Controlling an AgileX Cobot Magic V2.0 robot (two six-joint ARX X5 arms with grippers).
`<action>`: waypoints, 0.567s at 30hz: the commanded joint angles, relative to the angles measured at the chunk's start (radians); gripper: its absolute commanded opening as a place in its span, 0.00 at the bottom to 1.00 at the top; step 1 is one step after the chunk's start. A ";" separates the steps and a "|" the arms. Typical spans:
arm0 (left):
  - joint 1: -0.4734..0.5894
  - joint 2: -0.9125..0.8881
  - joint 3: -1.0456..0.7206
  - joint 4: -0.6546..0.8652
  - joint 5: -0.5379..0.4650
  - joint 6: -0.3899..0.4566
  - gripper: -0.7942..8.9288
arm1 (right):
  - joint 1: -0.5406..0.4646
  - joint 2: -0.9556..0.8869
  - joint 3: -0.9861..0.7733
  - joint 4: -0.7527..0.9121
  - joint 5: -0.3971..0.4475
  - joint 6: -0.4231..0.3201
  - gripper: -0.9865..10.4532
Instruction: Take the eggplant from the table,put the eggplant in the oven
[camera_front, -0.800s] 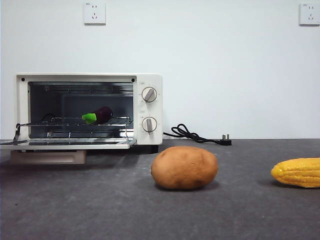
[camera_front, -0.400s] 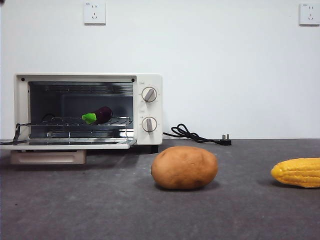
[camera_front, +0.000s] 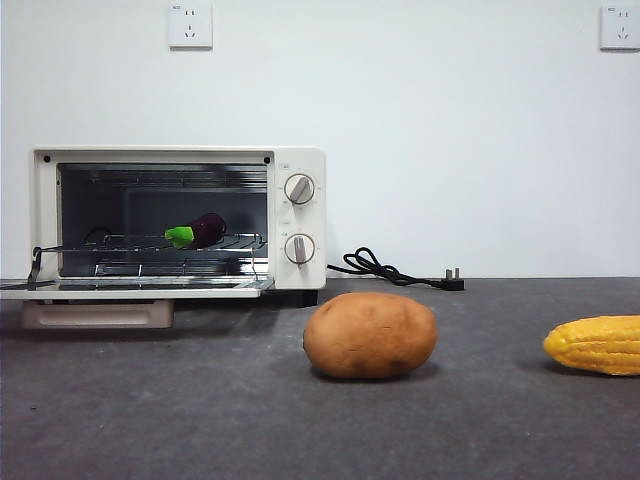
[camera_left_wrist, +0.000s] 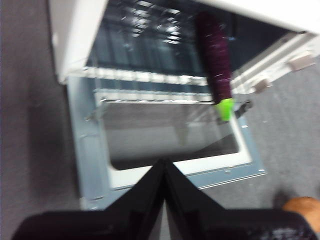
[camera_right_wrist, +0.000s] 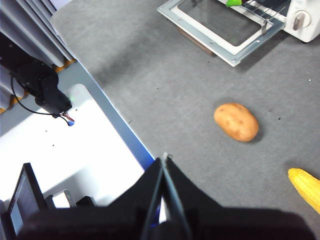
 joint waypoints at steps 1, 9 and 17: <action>0.032 0.069 -0.010 0.014 0.003 0.046 0.07 | 0.001 -0.002 -0.002 -0.027 0.002 -0.008 0.08; 0.075 0.251 -0.010 0.053 0.007 0.080 0.07 | 0.001 -0.001 -0.002 -0.027 0.002 0.000 0.08; 0.060 0.391 -0.011 0.121 0.007 0.093 0.07 | 0.001 0.000 -0.002 -0.027 0.009 0.025 0.08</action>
